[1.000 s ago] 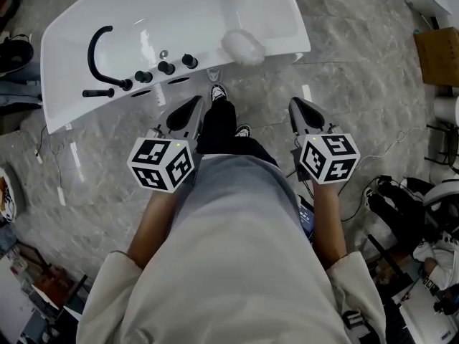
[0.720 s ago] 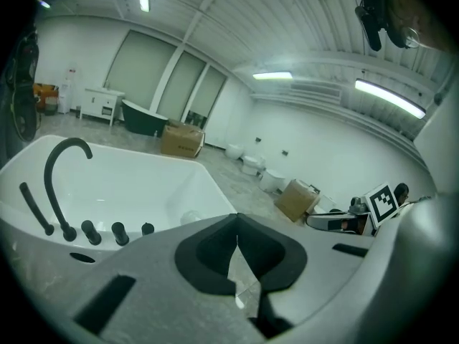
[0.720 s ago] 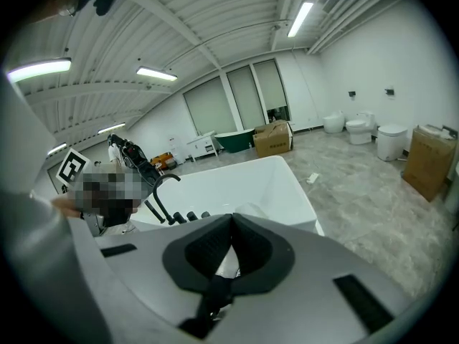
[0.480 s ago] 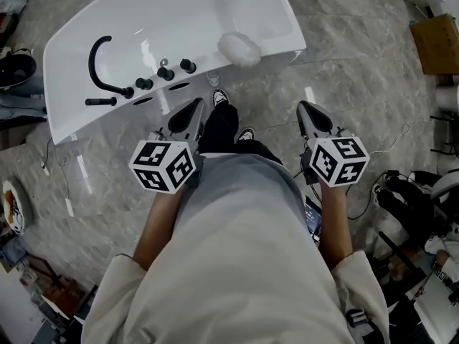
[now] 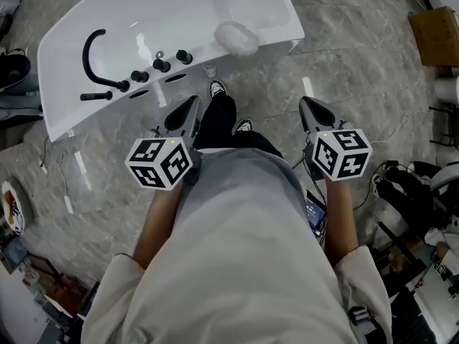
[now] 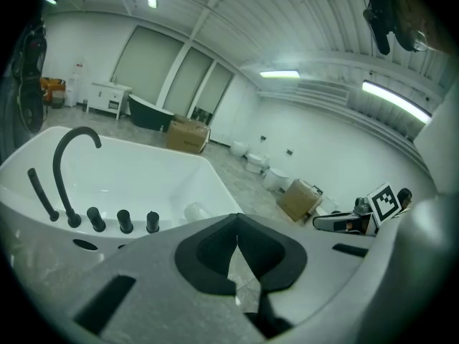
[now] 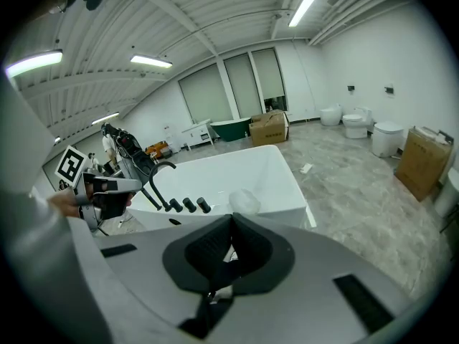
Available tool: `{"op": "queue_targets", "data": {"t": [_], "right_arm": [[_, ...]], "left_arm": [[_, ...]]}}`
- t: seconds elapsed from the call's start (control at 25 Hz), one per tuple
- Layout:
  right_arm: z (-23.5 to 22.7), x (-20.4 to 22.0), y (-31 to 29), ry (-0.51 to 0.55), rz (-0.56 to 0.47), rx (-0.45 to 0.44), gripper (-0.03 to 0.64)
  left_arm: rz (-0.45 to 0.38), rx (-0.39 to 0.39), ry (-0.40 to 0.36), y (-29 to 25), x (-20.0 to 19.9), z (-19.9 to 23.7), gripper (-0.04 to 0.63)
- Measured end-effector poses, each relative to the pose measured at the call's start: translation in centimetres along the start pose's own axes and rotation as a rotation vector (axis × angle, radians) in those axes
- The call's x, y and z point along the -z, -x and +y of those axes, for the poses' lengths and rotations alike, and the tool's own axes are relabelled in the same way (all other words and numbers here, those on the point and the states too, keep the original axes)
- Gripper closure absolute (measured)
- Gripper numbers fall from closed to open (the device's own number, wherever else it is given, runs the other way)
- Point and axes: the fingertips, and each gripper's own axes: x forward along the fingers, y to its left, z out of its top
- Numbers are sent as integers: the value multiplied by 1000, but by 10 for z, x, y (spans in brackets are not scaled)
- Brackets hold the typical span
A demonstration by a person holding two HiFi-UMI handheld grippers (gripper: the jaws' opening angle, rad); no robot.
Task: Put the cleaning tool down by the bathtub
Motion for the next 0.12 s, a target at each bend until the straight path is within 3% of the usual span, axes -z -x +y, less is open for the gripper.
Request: {"op": "queue_targets", "data": {"t": [0.12], "right_arm": [[0, 0, -2, 11, 11, 3, 606]], "left_arm": [[3, 0, -5, 0, 1, 0, 586]]}}
